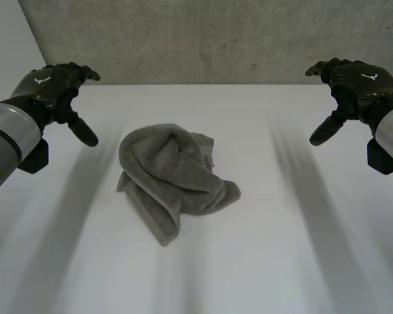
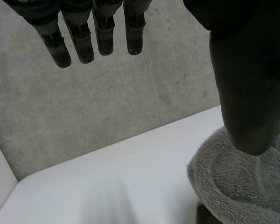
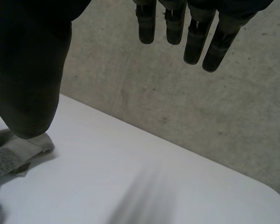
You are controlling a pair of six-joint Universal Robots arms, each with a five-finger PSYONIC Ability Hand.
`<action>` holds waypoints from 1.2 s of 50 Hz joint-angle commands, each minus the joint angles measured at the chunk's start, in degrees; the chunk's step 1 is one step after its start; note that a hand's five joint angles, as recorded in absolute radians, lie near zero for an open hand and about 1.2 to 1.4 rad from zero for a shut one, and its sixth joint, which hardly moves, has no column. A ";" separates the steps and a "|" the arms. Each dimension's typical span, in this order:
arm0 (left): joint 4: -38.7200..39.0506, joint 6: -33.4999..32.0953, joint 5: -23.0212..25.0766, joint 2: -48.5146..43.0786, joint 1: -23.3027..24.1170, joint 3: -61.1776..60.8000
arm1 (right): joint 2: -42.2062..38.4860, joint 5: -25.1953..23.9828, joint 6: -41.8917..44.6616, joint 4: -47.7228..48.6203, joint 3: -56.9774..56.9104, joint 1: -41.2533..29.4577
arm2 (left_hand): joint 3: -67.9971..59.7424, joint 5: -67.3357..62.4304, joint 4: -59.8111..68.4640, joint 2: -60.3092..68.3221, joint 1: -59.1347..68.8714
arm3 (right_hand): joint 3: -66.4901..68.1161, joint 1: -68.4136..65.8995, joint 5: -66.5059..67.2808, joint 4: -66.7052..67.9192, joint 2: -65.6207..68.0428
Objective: Fold the towel.
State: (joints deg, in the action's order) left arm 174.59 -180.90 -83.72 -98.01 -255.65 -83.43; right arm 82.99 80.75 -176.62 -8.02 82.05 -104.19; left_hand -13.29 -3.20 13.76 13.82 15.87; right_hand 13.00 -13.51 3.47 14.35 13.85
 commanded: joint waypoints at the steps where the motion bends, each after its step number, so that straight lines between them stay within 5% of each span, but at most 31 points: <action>1: 2.41 -0.07 2.16 -3.14 0.85 -1.47 | -0.81 -6.19 -3.29 2.30 0.65 -0.23 | 3.29 -0.54 -3.76 -0.07 -2.12 | -3.00 3.51 -3.47 -4.35 -3.85; 7: 7.76 0.19 3.47 -12.53 3.48 0.89 | -6.87 -12.80 -3.56 2.22 1.00 -0.23 | 3.29 2.49 -3.76 -3.10 -5.15 | -3.00 3.51 -3.47 -4.35 -3.85; 20: 15.68 0.28 8.23 -29.07 5.51 11.52 | -10.30 -12.89 -2.77 2.75 3.29 -0.67 | 3.29 -0.35 -3.76 -0.26 -2.31 | -3.00 3.51 -3.47 -4.35 -3.85; 22: 16.13 0.28 8.31 -30.67 5.51 13.03 | -10.48 -12.89 -2.15 2.66 3.47 -0.67 | 3.29 -7.10 -3.76 6.49 4.44 | -3.00 3.51 -3.47 -4.35 -3.85; 28: 16.22 0.28 8.49 -34.79 5.60 16.28 | -10.57 -12.54 1.18 2.57 4.08 -0.67 | 3.29 -56.44 -3.76 55.82 53.78 | -3.00 3.51 -3.47 -4.35 -3.85; 29: 16.22 0.37 8.49 -34.80 5.60 16.28 | -10.57 -12.46 1.62 2.57 3.99 -0.58 | 3.29 -66.69 -3.76 66.08 64.03 | -3.00 3.51 -3.47 -4.35 -3.85; 41: 18.85 3.71 8.40 -21.97 13.07 12.59 | -9.07 -12.46 1.71 2.57 3.29 0.12 | 3.29 -66.80 -3.76 66.18 64.13 | -3.00 3.51 -3.47 -4.35 -3.85; 51: 20.17 6.43 12.52 -11.95 26.60 -2.85 | -4.15 -12.81 2.50 2.66 2.76 0.21 | 3.29 -66.80 -3.76 66.18 64.13 | -3.00 3.51 -3.47 -4.35 -3.85; 60: 20.00 -2.01 14.38 -12.30 25.82 -13.95 | -3.27 -12.72 10.14 1.78 2.67 1.18 | 3.29 -66.80 -3.76 66.18 64.13 | -3.00 3.51 -3.47 -4.35 -3.85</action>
State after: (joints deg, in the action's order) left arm 194.76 -177.33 -69.94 -109.75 -228.66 -91.89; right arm 79.56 67.94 -170.71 -5.69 84.73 -103.31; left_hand -13.29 -65.48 13.76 74.84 74.17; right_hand 13.00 -13.52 3.47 14.35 13.85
